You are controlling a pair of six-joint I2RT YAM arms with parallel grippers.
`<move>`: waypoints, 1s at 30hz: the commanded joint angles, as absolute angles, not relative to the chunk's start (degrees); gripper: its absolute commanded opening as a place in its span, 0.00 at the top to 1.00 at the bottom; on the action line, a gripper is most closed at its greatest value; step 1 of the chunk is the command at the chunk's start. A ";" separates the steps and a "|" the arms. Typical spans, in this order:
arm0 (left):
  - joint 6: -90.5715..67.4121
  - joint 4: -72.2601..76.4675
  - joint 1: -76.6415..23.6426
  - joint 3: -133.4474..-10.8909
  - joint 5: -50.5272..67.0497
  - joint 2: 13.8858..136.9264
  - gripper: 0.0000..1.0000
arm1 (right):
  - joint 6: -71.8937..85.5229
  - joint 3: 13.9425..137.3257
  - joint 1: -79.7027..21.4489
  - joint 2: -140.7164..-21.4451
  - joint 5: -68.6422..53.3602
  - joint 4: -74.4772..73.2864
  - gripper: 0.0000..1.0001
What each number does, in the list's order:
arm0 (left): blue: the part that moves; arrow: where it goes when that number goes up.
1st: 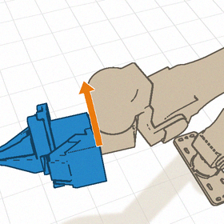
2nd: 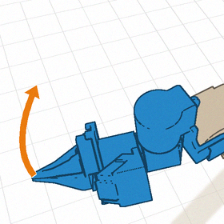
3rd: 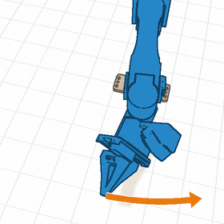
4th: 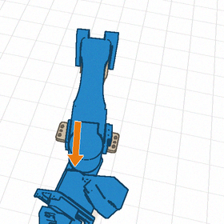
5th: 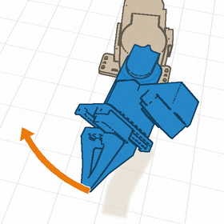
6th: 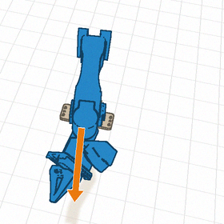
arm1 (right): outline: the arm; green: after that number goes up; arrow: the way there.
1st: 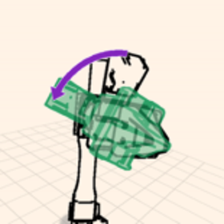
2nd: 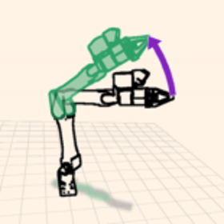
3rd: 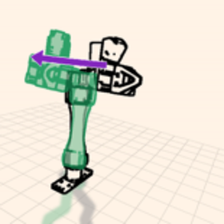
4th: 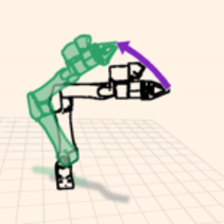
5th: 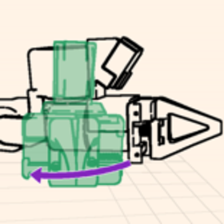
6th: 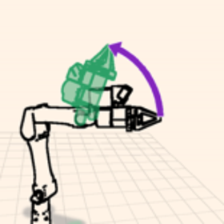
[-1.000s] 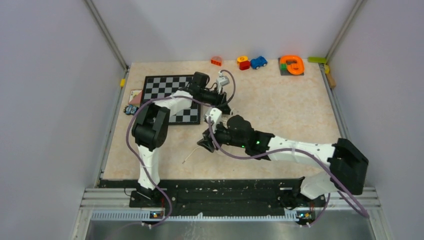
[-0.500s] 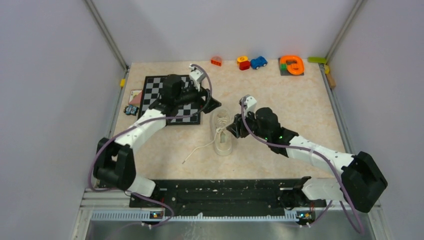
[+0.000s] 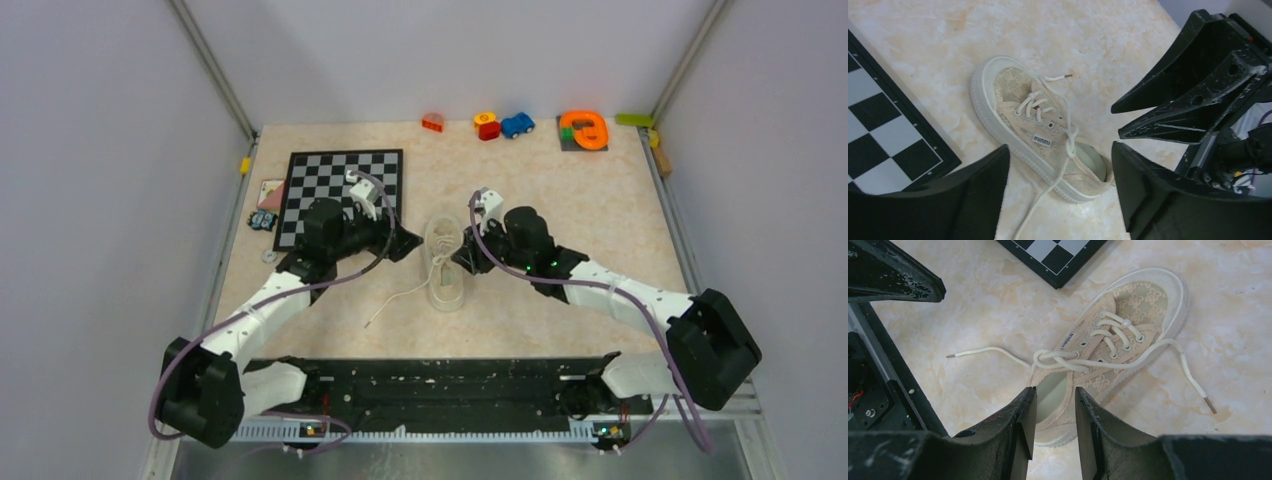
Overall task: Tie the shoes
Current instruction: Cross the shoelace with the shoelace.
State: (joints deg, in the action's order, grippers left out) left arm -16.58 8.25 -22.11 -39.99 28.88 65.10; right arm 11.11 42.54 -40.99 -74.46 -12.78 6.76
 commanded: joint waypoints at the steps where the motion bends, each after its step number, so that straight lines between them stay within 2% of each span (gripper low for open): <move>1: -16.36 11.99 -22.15 -39.06 32.02 66.38 0.30 | 9.52 46.06 -39.29 -75.41 -15.06 7.36 0.64; 3: -15.57 9.52 -22.15 -40.44 32.84 69.40 0.42 | 8.12 46.30 -39.29 -75.94 -15.14 7.10 0.64; 5: -15.14 9.15 -22.26 -41.21 35.08 72.27 0.45 | 7.27 46.40 -39.29 -76.40 -14.88 7.14 0.64; 21: -5.88 5.28 -26.40 -49.34 38.72 85.23 0.43 | 3.55 46.48 -37.84 -82.02 -19.06 13.26 0.66; 30: -3.39 0.51 -27.81 -53.14 38.72 89.01 0.48 | 6.19 42.89 -37.11 -80.13 -17.76 17.89 0.68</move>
